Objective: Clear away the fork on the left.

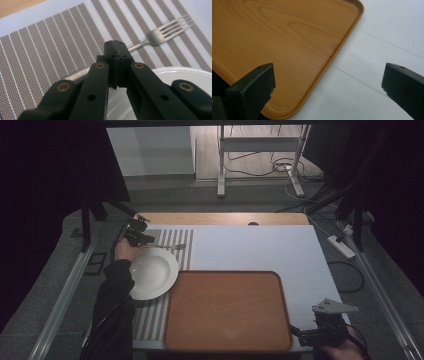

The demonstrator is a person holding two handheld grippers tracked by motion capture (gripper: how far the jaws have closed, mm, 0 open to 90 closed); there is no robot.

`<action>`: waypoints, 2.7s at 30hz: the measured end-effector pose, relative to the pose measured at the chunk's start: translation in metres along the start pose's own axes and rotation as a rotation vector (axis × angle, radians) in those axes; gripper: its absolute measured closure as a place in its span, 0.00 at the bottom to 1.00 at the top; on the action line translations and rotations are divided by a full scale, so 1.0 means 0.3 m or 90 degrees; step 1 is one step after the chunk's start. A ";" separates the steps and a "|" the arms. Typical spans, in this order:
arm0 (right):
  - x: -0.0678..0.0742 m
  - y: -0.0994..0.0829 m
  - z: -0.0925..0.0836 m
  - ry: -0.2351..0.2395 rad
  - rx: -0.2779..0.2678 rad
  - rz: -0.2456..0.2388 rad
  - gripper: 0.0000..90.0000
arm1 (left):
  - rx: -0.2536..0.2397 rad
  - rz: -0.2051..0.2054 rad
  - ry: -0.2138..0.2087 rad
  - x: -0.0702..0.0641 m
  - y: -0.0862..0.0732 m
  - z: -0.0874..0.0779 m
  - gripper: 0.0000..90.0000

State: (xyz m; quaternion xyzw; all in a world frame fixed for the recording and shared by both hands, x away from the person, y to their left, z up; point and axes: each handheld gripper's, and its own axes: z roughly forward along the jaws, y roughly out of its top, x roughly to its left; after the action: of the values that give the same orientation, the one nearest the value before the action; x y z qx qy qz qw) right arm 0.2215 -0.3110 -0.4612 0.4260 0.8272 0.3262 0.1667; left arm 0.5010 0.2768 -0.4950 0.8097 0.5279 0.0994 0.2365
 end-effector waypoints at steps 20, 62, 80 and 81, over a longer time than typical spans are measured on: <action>0.002 -0.002 0.000 0.003 0.003 -0.005 0.00 | 0.075 -0.074 -0.004 0.114 -0.032 0.076 0.99; 0.005 -0.001 0.001 0.003 0.008 -0.009 0.00 | 0.101 0.093 -0.052 -0.098 0.097 0.129 0.00; 0.003 -0.004 -0.001 0.006 0.006 -0.008 0.00 | 0.125 0.131 -0.028 -0.064 0.084 0.142 0.43; 0.003 -0.004 -0.001 0.006 0.006 -0.008 0.00 | 0.123 0.130 -0.029 -0.059 0.080 0.139 0.50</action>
State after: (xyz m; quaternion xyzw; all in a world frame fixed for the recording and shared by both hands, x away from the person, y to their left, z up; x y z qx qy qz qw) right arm 0.2201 -0.3108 -0.4619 0.4198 0.8325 0.3230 0.1627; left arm 0.5300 0.2414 -0.5178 0.8802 0.4445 0.0532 0.1578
